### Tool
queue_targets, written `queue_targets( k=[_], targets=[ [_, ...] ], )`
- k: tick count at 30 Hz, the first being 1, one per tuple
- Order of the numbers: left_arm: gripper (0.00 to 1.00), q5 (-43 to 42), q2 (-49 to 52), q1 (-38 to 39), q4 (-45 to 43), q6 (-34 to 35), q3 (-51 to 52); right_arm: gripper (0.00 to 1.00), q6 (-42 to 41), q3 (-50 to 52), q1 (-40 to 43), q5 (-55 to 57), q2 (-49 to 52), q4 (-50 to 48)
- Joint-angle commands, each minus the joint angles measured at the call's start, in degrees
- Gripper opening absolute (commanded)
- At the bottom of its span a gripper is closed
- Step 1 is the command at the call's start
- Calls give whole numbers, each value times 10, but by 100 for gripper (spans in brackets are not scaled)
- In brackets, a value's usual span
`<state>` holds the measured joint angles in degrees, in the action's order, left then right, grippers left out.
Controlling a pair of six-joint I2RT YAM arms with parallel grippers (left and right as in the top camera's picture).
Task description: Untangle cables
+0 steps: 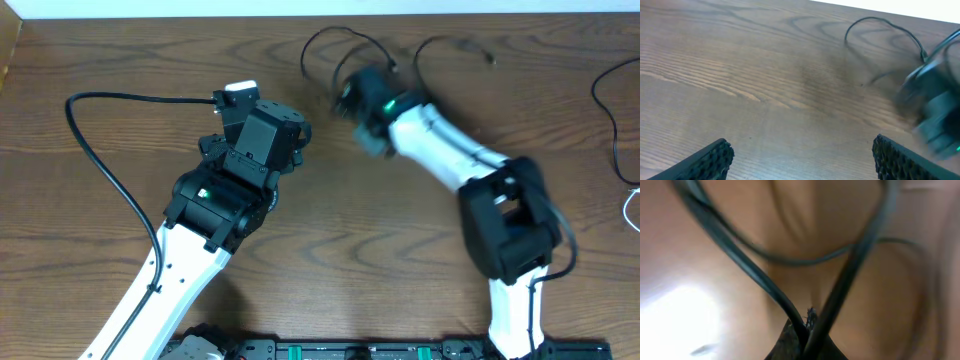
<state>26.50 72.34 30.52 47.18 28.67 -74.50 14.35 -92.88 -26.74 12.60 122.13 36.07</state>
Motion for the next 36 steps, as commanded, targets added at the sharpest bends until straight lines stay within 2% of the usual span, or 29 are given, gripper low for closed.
queue_targets(
  k=[1, 7, 11, 14, 19, 23, 26, 31, 36],
  targets=[
    [89, 12, 4, -3, 2, -3, -6, 1, -15, -70, 88, 36, -7, -8],
    [89, 12, 4, -3, 3, -3, -6, 1, -21, -90, 227, 15, -7, 12],
    [89, 12, 4, -3, 2, 0, -6, 1, -24, -90, 285, -1, -7, 48],
    [89, 12, 4, -3, 2, 1, -6, 1, -93, -93, 341, 18, -13, 58],
    [89, 12, 4, -3, 1, 1, -6, 1, -125, -113, 429, -80, -61, 70],
    [89, 12, 4, -3, 1, 1, -6, 1, -177, -124, 494, -108, -134, 57],
    [89, 12, 4, -3, 1, 15, -6, 1, -169, -124, 526, -217, -183, 44],
    [89, 12, 5, -3, 1, 44, -6, 1, -156, -124, 510, -362, -203, 48],
    [89, 12, 5, -3, 2, 44, -6, 1, -133, -123, 422, -395, -180, 49]
  ],
)
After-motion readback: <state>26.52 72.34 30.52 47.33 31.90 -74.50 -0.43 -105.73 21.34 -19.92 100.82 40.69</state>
